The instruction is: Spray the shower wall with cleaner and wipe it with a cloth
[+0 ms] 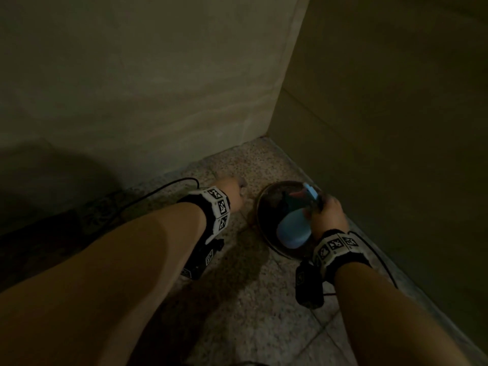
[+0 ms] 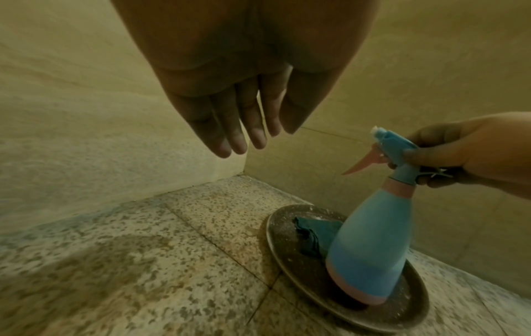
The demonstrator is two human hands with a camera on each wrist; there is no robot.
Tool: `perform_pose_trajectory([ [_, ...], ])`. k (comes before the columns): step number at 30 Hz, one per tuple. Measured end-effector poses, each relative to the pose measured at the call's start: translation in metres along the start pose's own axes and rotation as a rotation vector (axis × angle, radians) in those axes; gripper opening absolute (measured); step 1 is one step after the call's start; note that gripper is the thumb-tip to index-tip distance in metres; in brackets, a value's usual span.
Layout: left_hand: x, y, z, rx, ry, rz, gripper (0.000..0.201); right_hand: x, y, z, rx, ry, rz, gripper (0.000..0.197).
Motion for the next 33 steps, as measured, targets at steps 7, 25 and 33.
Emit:
perform_pose_trajectory([
  [7, 0.013, -0.001, -0.001, 0.011, 0.004, 0.008, 0.049, 0.028, 0.003, -0.012, -0.006, -0.030, -0.056, 0.042],
  [25, 0.006, 0.024, -0.002, 0.069, -0.033, 0.011, 0.047, 0.029, -0.001, -0.013, -0.054, -0.095, 0.073, 0.037],
  [33, -0.001, 0.065, 0.006, 0.104, -0.020, -0.014, 0.050, -0.001, -0.003, -0.006, -0.031, -0.115, 0.237, 0.063],
])
Point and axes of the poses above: each hand's wrist, its own z-axis away from the middle knuckle, its own y-axis out of the back of the hand, x = y × z, the point moved 1 cm from there along -z, towards the middle knuckle, and after that the axes turned 13 degrees about -z, right-handed, at the moved point
